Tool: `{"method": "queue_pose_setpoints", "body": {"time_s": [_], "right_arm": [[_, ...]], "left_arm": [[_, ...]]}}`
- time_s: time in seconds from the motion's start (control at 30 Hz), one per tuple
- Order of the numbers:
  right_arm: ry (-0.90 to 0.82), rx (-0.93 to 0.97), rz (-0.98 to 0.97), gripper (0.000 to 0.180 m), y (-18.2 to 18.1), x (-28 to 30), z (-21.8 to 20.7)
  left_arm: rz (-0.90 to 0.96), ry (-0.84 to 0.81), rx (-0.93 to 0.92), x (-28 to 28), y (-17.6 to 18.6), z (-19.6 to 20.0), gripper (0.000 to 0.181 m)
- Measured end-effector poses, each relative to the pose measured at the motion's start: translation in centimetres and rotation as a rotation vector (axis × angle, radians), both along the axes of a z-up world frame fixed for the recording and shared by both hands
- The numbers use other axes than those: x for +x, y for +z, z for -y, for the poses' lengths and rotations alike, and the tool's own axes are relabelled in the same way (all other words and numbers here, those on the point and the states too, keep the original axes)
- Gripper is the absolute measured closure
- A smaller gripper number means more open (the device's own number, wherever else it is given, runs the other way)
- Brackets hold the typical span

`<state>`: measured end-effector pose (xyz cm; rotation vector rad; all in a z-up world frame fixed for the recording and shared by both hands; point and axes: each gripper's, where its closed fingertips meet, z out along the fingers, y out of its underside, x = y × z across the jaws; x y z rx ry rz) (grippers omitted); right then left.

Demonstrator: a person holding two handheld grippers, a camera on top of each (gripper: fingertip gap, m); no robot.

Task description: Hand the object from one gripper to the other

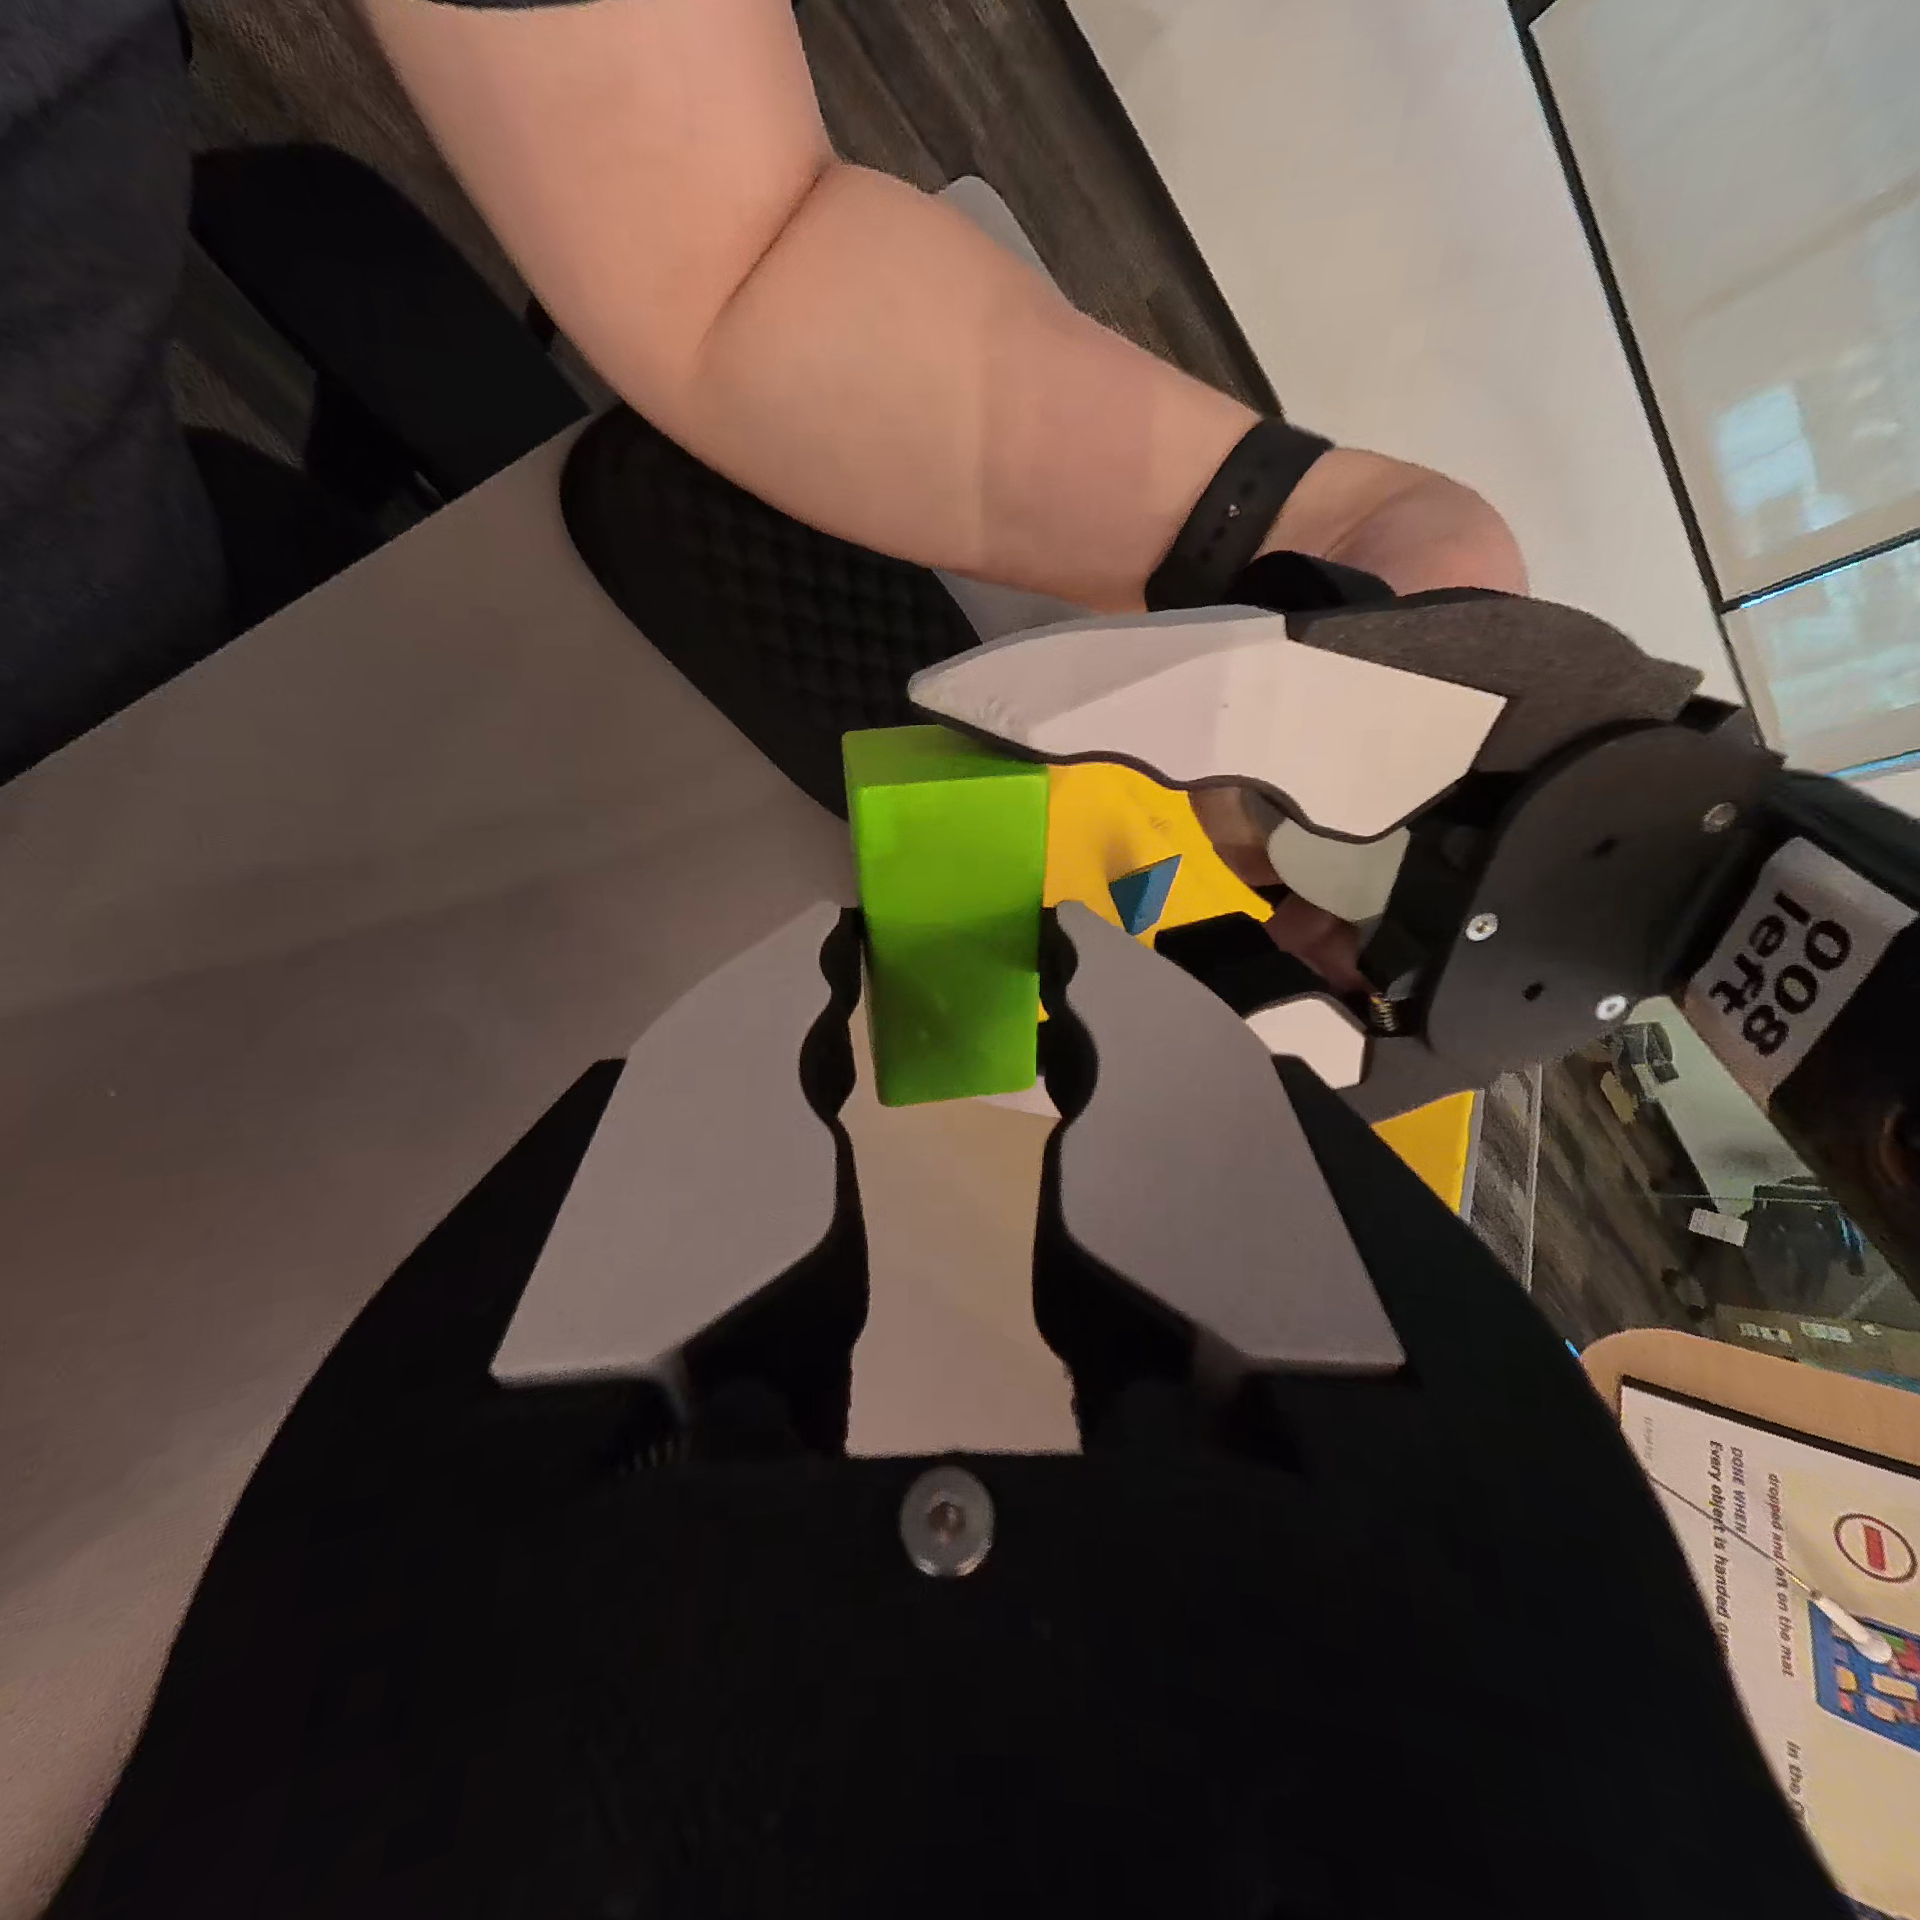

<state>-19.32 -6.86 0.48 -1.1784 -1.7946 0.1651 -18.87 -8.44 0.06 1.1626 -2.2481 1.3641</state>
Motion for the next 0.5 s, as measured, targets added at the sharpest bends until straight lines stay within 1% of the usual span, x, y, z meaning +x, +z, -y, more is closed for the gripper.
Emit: {"method": "queue_pose_setpoints", "body": {"time_s": [0.13, 0.23, 0.3, 0.37, 0.4, 0.5], "right_arm": [[-0.013, 0.029, 0.003, 0.146, 0.6, 0.2, 0.0], [-0.039, 0.03, 0.019, 0.146, 0.9, 1.2, -0.1], [-0.079, 0.017, 0.032, 0.146, 1.2, 2.8, -0.5], [-0.172, 0.006, 0.038, 0.146, 2.0, 6.0, -1.5], [-0.247, 0.005, 0.028, 0.146, 2.5, 8.3, -2.3], [-0.54, -0.048, -0.02, 0.146, 3.1, 17.5, -4.6]], "left_arm": [[0.039, 0.022, -0.02, 0.4, 0.8, -0.1, 0.111], [0.11, 0.105, -0.033, 1.1, 2.0, -1.5, 0.118], [0.167, 0.159, -0.011, 1.0, 2.6, -2.7, 0.117], [0.203, 0.229, 0.02, 0.8, 3.1, -4.2, 0.118], [0.218, 0.261, 0.041, 0.6, 3.3, -4.8, 0.119], [0.288, 0.321, 0.061, 0.1, 4.6, -5.9, 0.124]]}}
